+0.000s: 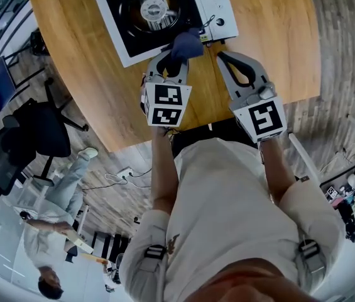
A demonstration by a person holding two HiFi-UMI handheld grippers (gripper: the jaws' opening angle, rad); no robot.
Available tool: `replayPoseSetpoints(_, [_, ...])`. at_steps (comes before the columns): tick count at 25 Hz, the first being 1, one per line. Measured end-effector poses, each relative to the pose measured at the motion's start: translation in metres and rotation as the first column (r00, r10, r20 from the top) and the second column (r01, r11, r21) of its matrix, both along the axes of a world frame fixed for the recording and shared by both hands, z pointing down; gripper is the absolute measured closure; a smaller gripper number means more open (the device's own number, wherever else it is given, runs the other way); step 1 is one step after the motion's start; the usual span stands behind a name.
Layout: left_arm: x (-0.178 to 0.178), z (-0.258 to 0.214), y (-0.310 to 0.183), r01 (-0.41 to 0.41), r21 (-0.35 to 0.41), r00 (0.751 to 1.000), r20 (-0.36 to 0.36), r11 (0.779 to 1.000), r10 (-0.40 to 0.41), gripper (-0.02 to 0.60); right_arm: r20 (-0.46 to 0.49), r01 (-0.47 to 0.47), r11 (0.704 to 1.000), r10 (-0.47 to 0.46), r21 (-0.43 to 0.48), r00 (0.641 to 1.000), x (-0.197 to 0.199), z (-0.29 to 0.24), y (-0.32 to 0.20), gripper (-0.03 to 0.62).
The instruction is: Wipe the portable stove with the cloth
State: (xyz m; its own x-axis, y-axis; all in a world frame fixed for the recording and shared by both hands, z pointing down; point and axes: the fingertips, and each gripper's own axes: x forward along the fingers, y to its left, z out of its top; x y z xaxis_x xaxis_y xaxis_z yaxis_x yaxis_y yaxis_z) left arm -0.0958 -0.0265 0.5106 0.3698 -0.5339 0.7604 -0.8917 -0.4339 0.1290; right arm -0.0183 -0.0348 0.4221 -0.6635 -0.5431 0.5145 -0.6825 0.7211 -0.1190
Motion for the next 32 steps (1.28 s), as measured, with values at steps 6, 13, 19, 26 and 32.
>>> replayPoseSetpoints(6, [-0.023,0.0,0.005,0.022,0.004,1.0,0.003,1.0,-0.022,0.482,-0.007,0.018,1.0,-0.018,0.005,1.0,-0.017,-0.002,0.005,0.574])
replayPoseSetpoints(13, [-0.048,0.0,0.012,0.052,0.001,0.999,0.003,0.999,-0.052,0.482,-0.015,0.035,0.999,-0.034,0.01,0.999,-0.034,-0.001,0.01,0.574])
replayPoseSetpoints(19, [-0.067,0.001,0.017,0.08,0.007,0.997,0.001,0.997,-0.08,0.482,-0.017,0.051,0.999,-0.05,0.009,0.999,-0.053,0.0,0.015,0.574])
replayPoseSetpoints(26, [-0.092,0.0,0.024,0.106,0.008,0.994,-0.003,0.994,-0.106,0.482,-0.018,0.062,0.998,-0.062,0.014,0.998,-0.071,-0.002,0.022,0.574])
replayPoseSetpoints(32, [-0.108,0.0,0.027,0.126,0.014,0.992,0.0,0.992,-0.126,0.482,-0.032,0.068,0.998,-0.067,0.019,0.997,-0.079,-0.004,0.026,0.574])
